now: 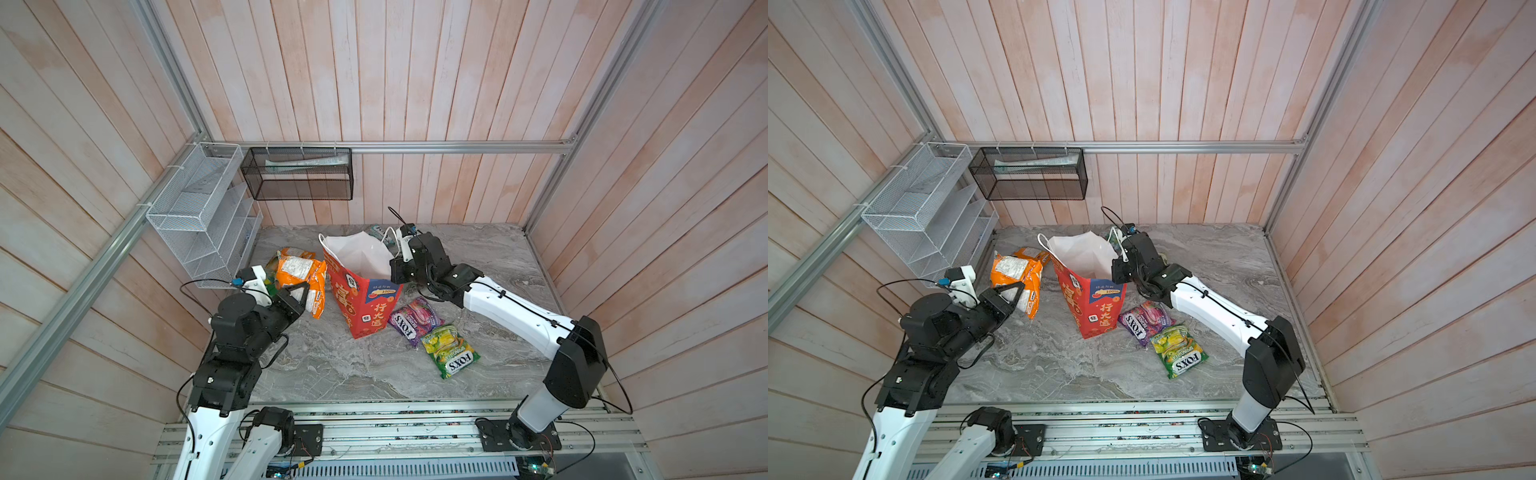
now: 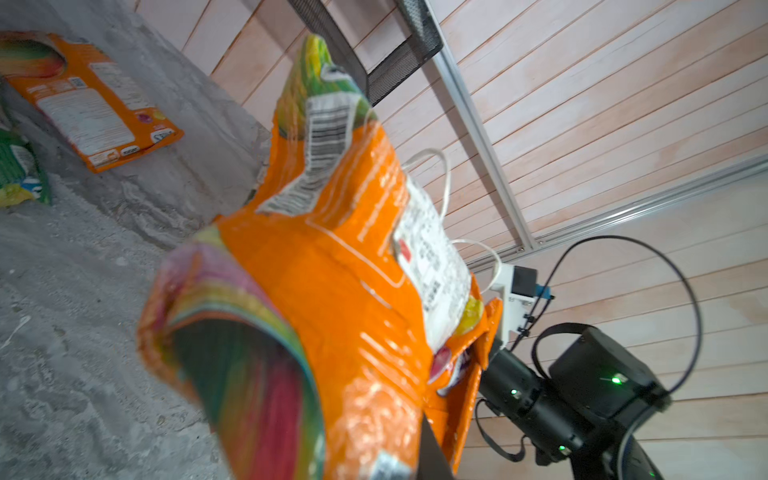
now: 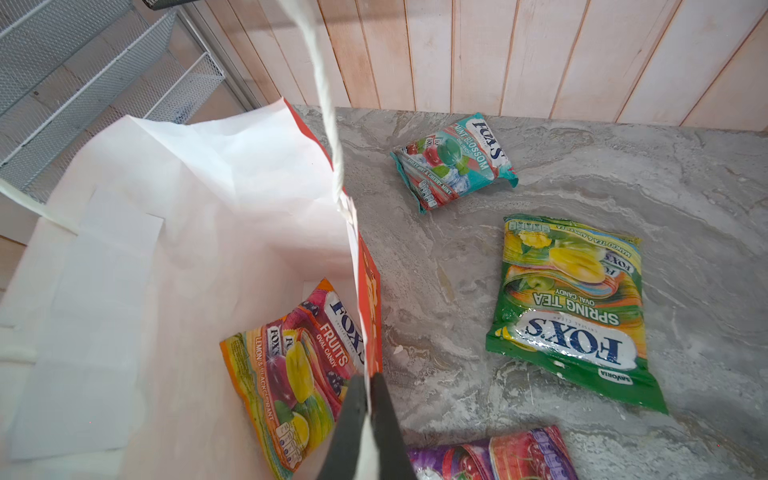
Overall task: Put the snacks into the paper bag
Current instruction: 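Lift the orange snack bag with the left gripper over the red bag's opening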
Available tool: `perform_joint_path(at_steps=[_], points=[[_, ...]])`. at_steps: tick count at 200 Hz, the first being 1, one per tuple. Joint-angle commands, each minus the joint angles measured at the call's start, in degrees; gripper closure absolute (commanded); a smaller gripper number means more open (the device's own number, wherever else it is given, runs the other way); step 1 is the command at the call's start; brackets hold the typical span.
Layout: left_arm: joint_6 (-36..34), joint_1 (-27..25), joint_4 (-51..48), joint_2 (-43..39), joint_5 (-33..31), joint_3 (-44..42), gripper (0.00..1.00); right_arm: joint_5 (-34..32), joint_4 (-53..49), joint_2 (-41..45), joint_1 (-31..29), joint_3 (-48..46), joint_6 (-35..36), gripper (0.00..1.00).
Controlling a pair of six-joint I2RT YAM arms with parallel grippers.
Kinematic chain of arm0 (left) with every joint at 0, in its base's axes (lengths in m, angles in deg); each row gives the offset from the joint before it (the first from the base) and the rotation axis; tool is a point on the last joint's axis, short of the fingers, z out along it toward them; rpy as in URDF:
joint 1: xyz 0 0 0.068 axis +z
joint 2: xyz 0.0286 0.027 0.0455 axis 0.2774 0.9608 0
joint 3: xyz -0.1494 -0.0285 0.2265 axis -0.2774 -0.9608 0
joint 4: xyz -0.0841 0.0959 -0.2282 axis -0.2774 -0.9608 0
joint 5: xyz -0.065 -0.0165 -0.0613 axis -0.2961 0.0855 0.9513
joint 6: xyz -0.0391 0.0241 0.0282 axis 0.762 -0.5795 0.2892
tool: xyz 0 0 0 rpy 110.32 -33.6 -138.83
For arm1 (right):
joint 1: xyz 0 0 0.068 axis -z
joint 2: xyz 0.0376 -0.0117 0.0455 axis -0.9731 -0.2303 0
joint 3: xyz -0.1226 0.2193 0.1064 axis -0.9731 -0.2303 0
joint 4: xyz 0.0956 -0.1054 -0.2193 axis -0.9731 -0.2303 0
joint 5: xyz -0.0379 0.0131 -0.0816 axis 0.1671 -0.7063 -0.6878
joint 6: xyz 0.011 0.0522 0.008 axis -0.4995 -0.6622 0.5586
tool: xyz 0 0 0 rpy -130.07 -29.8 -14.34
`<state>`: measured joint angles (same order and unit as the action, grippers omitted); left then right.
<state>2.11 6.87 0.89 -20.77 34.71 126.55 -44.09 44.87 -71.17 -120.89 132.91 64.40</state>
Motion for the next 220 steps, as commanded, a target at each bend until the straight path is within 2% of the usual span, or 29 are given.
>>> perform_joint_path(at_steps=[1,42,94,117,178,220], points=[[-1.9,-0.9,1.4,2.1,1.7,6.0,0.87,-0.3,-2.4,-1.5,-0.6,1.6,0.9,1.00],[-1.9,-4.7,4.4,9.2,2.5,14.3,0.87,-0.5,-2.7,-1.5,-0.8,1.9,1.3,1.00],[-4.9,-17.6,6.2,19.7,-6.9,22.4,0.87,-0.3,-2.9,-1.4,-1.3,2.3,1.5,1.00],[-7.2,-21.2,5.1,26.4,-8.9,26.4,0.87,-0.3,-2.9,-1.1,-1.5,2.3,1.4,1.00],[-12.2,-22.3,-0.4,40.0,-17.6,35.9,0.87,-1.0,-2.2,0.0,-2.1,1.8,1.4,1.00],[-13.7,-22.3,-6.5,45.7,-21.4,40.2,0.87,-2.8,-2.0,0.8,-2.4,1.5,1.6,1.00]])
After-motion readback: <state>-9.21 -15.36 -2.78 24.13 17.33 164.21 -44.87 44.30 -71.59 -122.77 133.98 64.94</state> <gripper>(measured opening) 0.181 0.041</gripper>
